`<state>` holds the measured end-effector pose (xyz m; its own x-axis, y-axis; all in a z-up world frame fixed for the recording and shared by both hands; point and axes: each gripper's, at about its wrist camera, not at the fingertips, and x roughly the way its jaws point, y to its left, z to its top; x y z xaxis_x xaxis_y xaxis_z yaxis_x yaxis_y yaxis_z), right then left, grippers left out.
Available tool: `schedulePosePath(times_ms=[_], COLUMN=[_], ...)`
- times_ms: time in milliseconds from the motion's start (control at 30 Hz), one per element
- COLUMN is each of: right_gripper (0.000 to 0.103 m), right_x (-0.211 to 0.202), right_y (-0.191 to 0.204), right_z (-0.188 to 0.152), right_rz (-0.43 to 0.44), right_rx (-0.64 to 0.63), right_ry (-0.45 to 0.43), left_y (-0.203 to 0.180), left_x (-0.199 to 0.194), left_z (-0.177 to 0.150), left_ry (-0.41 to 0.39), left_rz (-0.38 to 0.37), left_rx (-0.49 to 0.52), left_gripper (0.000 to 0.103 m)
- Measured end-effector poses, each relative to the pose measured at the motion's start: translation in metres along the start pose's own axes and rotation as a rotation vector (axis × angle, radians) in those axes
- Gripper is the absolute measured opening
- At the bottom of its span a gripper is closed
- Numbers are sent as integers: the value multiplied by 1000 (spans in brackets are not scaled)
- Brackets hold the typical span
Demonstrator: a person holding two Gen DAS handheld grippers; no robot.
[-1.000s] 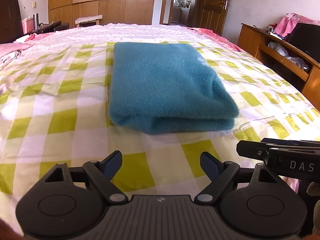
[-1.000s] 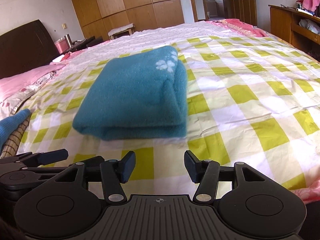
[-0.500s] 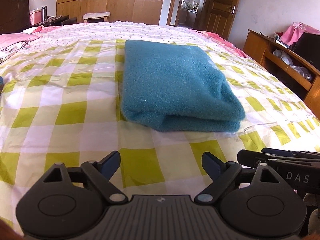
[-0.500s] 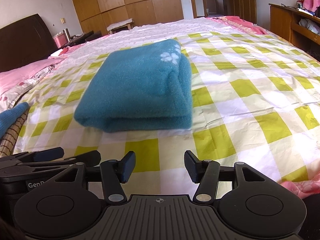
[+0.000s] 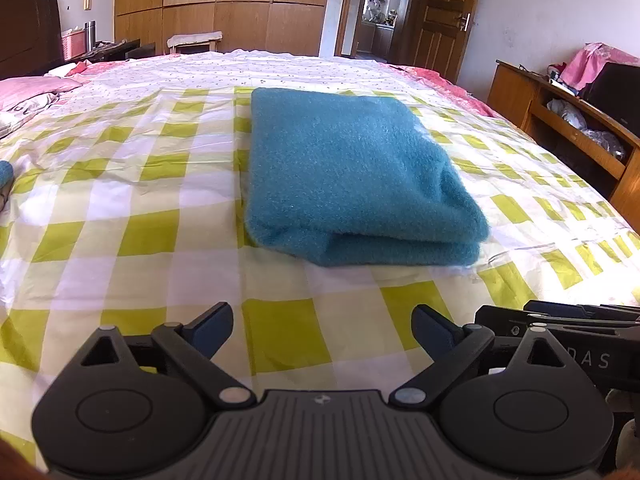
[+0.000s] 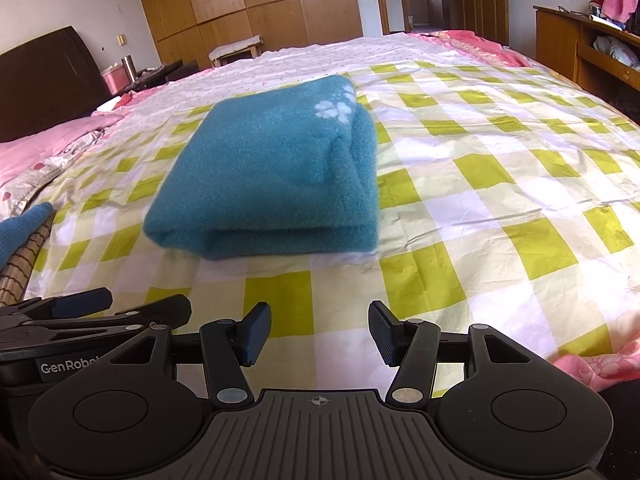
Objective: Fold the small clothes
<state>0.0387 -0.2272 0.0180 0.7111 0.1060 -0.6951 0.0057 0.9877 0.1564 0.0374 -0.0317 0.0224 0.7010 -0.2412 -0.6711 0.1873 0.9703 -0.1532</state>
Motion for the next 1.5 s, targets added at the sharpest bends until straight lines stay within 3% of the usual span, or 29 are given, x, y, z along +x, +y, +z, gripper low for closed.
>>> schedulePosePath(times_ms=[633,1500], right_gripper=[57,58], right_x=[1,6], right_y=[6,3], right_z=[-5,-10], right_rz=[-63,-71], right_rx=[-30,-15], right_ry=[13,47], left_y=[-4,-11], left_x=[-1,0], left_z=[-3,-4], left_ry=[28,56], left_rz=[36,52], left_rx=[20,49], left_gripper=[103,103])
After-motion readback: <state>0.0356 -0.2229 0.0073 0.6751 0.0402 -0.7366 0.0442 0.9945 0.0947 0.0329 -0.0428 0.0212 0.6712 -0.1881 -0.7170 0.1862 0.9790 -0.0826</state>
